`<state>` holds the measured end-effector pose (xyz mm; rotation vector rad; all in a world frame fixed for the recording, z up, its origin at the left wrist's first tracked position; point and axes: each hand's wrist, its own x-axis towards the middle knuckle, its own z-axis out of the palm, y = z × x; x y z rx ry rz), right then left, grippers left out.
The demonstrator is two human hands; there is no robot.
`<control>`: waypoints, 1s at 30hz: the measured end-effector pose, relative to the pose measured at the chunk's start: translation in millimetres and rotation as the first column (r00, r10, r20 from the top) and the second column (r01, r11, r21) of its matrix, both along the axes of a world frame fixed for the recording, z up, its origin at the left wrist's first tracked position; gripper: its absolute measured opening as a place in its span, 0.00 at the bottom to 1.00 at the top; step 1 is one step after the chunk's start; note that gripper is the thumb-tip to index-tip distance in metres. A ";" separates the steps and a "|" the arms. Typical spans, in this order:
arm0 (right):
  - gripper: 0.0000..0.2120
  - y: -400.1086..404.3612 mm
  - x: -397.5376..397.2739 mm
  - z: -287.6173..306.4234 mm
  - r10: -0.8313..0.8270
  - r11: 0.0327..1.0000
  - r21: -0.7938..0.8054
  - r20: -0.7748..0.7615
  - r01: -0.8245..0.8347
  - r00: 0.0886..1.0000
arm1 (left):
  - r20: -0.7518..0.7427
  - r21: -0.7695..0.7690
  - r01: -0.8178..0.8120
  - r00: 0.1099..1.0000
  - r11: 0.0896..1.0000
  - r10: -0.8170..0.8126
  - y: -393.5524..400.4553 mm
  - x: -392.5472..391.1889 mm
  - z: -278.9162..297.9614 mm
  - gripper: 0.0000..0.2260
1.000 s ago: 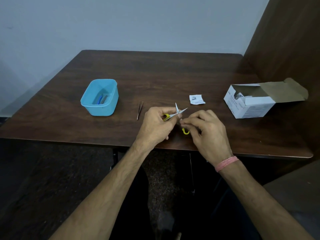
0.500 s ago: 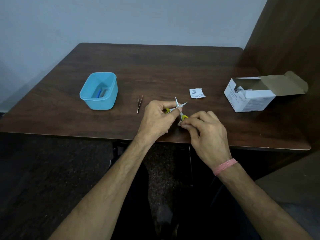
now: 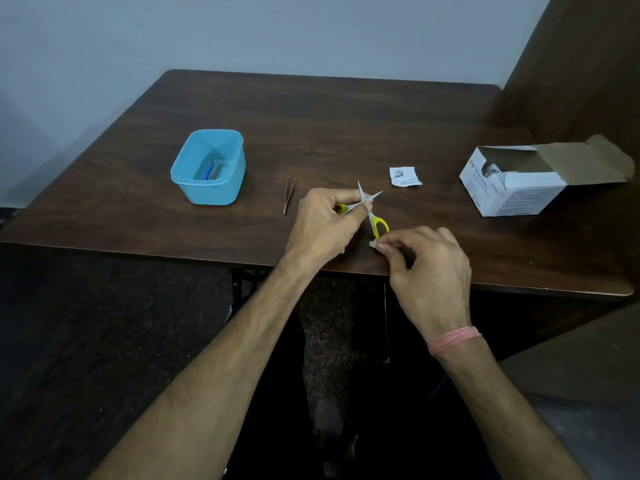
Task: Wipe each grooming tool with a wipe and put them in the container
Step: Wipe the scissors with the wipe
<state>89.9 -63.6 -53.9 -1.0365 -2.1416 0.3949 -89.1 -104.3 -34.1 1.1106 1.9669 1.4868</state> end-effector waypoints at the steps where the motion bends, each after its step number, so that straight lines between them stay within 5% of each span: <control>1: 0.01 0.6 2.3 0.6 -0.016 1.000 -0.007 -0.007 0.016 1.000 | -0.006 -0.001 -0.003 1.000 1.000 0.003 0.4 -0.5 -0.8 0.06; 15: 0.11 -4.6 -2.5 7.1 -0.104 0.954 -0.295 -0.165 0.052 0.981 | -0.020 0.002 -0.004 1.000 1.000 0.004 -0.1 -0.3 -0.1 0.06; 22: 0.15 0.0 -4.0 14.3 -0.100 0.912 -0.407 -0.127 0.040 0.987 | -0.027 -0.010 -0.010 1.000 1.000 0.009 -1.3 1.7 1.8 0.06; 30: 0.08 2.4 -12.1 16.3 -0.174 0.911 -0.407 -0.216 0.073 0.961 | -0.036 -0.019 0.007 0.999 1.000 -0.008 -1.2 0.7 2.2 0.06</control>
